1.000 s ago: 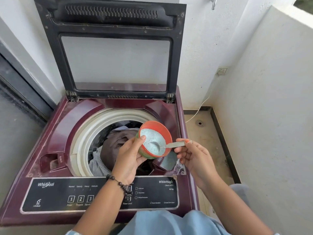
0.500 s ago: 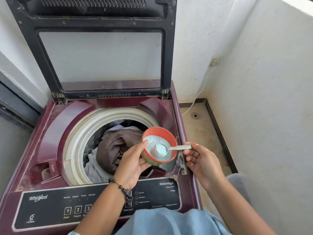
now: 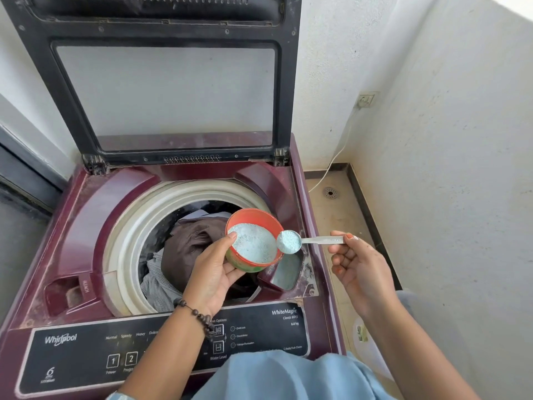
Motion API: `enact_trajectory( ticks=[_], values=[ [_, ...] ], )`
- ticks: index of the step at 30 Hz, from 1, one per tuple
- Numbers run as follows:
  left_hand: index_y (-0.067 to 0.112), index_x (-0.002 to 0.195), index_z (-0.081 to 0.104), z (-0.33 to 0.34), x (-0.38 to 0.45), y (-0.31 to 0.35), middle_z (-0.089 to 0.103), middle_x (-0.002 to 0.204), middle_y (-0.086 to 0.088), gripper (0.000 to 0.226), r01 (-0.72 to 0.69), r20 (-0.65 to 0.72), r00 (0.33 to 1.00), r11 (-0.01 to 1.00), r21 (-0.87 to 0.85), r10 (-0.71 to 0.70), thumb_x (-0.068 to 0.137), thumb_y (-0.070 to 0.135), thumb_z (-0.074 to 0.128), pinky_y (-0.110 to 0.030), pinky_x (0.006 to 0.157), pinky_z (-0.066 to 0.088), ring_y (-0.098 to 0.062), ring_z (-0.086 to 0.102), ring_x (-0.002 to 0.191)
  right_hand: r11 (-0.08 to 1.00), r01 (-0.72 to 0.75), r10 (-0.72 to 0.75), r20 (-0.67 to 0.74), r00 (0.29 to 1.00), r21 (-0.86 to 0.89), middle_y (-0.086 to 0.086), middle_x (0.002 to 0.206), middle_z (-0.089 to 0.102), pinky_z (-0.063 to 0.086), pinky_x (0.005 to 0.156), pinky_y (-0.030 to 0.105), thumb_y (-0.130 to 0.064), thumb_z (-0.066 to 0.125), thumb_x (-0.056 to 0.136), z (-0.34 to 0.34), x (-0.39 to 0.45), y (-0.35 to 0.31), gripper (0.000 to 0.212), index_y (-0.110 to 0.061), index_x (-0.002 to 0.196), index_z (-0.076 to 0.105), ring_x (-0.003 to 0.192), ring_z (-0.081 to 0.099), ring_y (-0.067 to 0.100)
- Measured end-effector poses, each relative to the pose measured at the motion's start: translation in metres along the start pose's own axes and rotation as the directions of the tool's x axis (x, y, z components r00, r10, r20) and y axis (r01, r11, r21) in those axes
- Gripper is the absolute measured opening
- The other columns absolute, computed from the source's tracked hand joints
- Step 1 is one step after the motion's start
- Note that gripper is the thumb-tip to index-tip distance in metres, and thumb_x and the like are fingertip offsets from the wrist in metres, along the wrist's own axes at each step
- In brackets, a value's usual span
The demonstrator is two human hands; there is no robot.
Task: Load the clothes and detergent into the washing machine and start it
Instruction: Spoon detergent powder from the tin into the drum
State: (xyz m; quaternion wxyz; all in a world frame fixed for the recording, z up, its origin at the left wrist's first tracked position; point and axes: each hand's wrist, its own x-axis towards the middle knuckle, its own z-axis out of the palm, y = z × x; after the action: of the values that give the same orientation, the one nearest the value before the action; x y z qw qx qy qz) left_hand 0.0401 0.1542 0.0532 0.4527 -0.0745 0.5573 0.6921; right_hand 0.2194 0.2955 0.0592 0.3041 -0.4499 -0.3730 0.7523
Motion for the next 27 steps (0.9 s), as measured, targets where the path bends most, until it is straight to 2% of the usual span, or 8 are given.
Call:
enact_trajectory(
  ticks=[7,11,14,16,18,20,23,27],
  values=[
    [0.013,0.105,0.064,-0.01,0.003,0.006,0.072,0.106,-0.01,0.014,-0.033,-0.057,0.998,0.999,-0.028,0.031,0.094,0.021,0.061,-0.03,0.066,0.058,-0.018,0.072,0.092,0.974,0.146,-0.154,-0.032,0.988,-0.172,0.006,0.065,0.063,0.037,0.055,0.026,-0.01,0.041,0.103,-0.01,-0.002,0.004,0.029,-0.007,0.094,0.069,0.054,0.049,0.012],
    [0.012,0.107,0.064,-0.011,0.004,0.004,0.071,0.109,-0.011,0.015,-0.034,-0.057,0.998,0.999,-0.031,0.032,0.094,0.021,0.061,-0.034,0.074,0.056,-0.021,0.069,0.098,0.88,0.301,-0.317,0.019,0.948,-0.367,0.0,0.062,0.065,0.04,0.051,0.021,-0.008,0.044,0.102,-0.007,-0.008,0.012,0.028,-0.008,0.09,0.07,0.054,0.051,0.009],
    [0.012,0.107,0.064,-0.01,0.003,0.002,0.071,0.109,-0.011,0.016,-0.033,-0.049,0.998,0.999,-0.018,0.032,0.094,0.021,0.062,-0.031,0.067,0.059,-0.022,0.07,0.098,0.681,0.449,-0.461,0.138,0.877,-0.579,-0.005,0.063,0.067,0.044,0.055,0.021,-0.011,0.048,0.102,-0.002,-0.01,0.02,0.027,-0.017,0.089,0.071,0.055,0.055,0.008],
    [0.012,0.107,0.064,-0.009,0.003,0.001,0.071,0.108,-0.012,0.016,-0.035,-0.046,0.998,0.999,-0.01,0.034,0.094,0.021,0.062,-0.031,0.067,0.059,-0.022,0.07,0.098,0.465,0.537,-0.526,0.268,0.807,-0.704,-0.009,0.068,0.067,0.045,0.059,0.018,-0.02,0.048,0.101,-0.001,-0.012,0.025,0.024,-0.023,0.093,0.07,0.062,0.061,0.007],
    [0.012,0.106,0.065,-0.009,0.003,0.0,0.071,0.109,-0.012,0.016,-0.041,-0.048,0.998,0.999,-0.001,0.04,0.094,0.021,0.062,-0.033,0.072,0.057,-0.023,0.07,0.1,0.251,0.616,-0.543,0.418,0.728,-0.747,-0.011,0.078,0.069,0.048,0.063,0.019,-0.03,0.044,0.099,-0.002,-0.013,0.029,0.026,-0.022,0.101,0.069,0.071,0.064,0.005],
    [0.011,0.107,0.065,-0.009,0.003,-0.001,0.071,0.11,-0.012,0.017,-0.049,-0.049,0.998,0.999,0.007,0.049,0.093,0.021,0.062,-0.035,0.077,0.056,-0.025,0.069,0.102,0.053,0.704,-0.52,0.582,0.625,-0.709,-0.007,0.088,0.07,0.052,0.064,0.027,-0.029,0.044,0.098,-0.003,-0.013,0.033,0.027,-0.018,0.105,0.068,0.076,0.066,0.012],
    [0.011,0.108,0.065,-0.011,0.004,-0.001,0.072,0.109,-0.012,0.018,-0.062,-0.053,0.997,0.998,0.026,0.063,0.094,0.021,0.062,-0.037,0.081,0.056,-0.025,0.07,0.102,-0.182,0.786,-0.435,0.765,0.475,-0.591,-0.002,0.08,0.063,0.05,0.051,0.034,-0.022,0.047,0.097,-0.001,-0.014,0.035,0.02,-0.015,0.104,0.065,0.065,0.06,0.02],
    [0.011,0.11,0.065,-0.011,0.005,-0.002,0.073,0.109,-0.01,0.019,-0.078,-0.047,0.996,0.996,0.052,0.081,0.094,0.021,0.062,-0.039,0.087,0.056,-0.024,0.07,0.102,-0.293,0.8,-0.386,0.831,0.401,-0.523,-0.001,0.077,0.06,0.047,0.048,0.03,-0.018,0.048,0.094,0.001,-0.015,0.029,0.02,-0.013,0.099,0.067,0.06,0.057,0.021]
  ],
)
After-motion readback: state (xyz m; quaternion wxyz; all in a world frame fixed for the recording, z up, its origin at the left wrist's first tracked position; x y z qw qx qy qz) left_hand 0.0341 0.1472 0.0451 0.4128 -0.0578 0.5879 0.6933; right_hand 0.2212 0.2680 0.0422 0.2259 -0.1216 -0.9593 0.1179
